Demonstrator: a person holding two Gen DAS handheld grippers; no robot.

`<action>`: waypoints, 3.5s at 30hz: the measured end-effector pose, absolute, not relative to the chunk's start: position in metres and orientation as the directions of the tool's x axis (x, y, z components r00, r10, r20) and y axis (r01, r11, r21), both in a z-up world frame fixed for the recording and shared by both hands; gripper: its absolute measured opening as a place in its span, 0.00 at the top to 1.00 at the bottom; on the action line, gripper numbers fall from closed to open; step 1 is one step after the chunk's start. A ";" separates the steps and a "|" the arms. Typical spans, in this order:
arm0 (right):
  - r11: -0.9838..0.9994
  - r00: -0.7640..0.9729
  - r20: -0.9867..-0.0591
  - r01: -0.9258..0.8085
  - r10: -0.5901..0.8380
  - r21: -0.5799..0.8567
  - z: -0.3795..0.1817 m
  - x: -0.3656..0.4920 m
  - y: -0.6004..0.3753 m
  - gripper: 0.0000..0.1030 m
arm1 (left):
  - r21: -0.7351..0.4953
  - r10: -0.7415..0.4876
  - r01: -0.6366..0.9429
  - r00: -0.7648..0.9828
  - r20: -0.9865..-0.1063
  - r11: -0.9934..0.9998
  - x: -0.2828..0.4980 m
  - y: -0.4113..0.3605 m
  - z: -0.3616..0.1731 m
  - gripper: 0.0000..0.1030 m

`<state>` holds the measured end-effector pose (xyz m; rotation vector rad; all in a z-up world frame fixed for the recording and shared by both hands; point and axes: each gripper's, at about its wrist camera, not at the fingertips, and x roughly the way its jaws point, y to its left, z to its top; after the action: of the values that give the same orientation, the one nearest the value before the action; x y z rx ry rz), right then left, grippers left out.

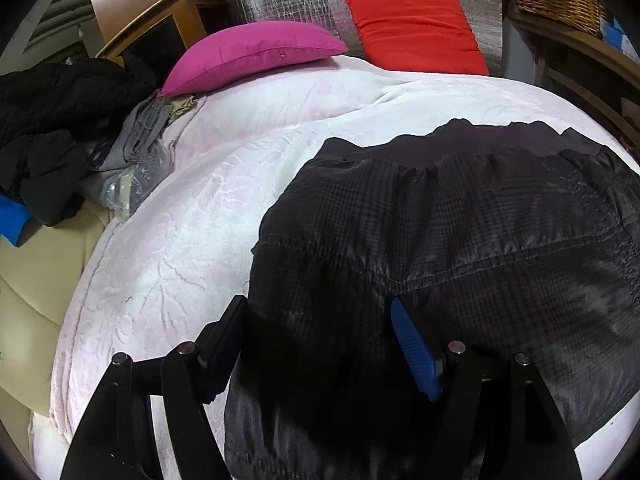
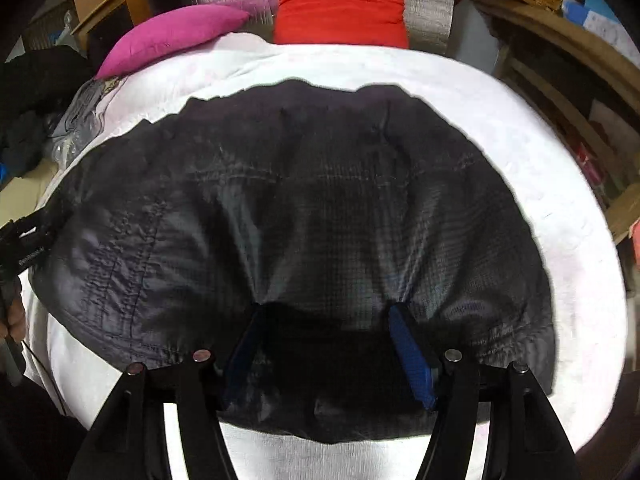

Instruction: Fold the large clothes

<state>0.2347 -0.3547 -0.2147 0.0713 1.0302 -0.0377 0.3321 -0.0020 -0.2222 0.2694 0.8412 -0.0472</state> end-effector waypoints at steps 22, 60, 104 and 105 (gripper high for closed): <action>0.988 0.806 -0.592 0.106 -0.016 0.116 -0.085 0.083 -0.308 0.27 | 0.184 0.081 0.031 0.816 -0.572 0.983 0.164 -0.009 -0.113 0.17; 0.980 0.850 -0.524 0.144 -0.051 0.139 -0.024 -0.014 -0.284 0.27 | 0.137 0.059 -0.007 0.924 -0.378 0.991 0.025 -0.026 -0.006 0.01; 0.976 0.837 -0.541 0.176 -0.081 0.125 -0.025 0.004 -0.278 0.27 | 0.123 0.057 -0.009 0.916 -0.396 0.992 0.032 -0.021 -0.011 0.01; 0.977 0.837 -0.541 0.176 -0.083 0.123 -0.025 0.006 -0.277 0.27 | 0.123 0.057 -0.008 0.916 -0.397 0.992 0.032 -0.022 -0.011 0.01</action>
<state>0.0059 -0.2771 -0.0250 0.1710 0.5638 -0.1378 0.0324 -0.0218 -0.0110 0.1200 0.4112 0.0337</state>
